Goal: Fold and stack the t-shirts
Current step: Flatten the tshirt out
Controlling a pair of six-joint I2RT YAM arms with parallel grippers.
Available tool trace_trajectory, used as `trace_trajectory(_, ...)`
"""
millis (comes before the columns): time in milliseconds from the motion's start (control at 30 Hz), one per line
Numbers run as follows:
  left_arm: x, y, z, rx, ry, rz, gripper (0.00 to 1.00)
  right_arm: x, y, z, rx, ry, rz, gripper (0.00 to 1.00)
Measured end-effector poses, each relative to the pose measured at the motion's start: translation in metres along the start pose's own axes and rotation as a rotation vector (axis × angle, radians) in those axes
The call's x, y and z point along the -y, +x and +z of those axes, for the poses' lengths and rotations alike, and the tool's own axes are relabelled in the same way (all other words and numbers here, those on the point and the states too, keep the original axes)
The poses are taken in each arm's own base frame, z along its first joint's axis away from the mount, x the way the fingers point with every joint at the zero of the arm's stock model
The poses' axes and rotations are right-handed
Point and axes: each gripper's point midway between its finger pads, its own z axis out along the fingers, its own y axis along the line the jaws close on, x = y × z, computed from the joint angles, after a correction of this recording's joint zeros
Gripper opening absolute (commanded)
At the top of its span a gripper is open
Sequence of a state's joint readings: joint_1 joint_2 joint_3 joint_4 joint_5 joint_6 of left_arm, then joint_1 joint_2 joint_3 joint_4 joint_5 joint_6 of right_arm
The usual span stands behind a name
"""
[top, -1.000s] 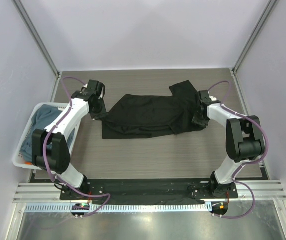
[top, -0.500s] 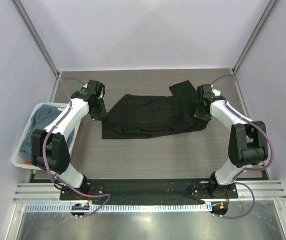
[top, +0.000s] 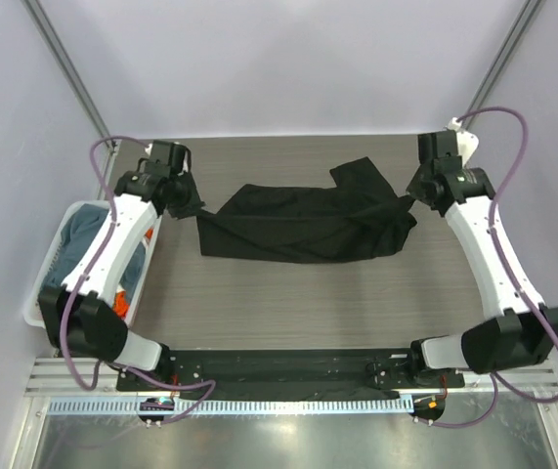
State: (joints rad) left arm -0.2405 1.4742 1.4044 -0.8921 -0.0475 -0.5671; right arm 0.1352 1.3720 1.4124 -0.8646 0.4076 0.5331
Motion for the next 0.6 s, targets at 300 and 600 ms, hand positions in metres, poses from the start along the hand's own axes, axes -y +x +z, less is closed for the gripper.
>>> trace_trajectory(300,0.017,-0.021,-0.128,0.267,0.215,-0.095,0.0,0.031,-0.062,-0.143,0.249,-0.173,0.177,0.01)
trace_trajectory(600,0.01,-0.002,-0.293,0.58,0.516,-0.197,0.0,0.078,-0.079,-0.302,0.507,-0.47,0.341,0.01)
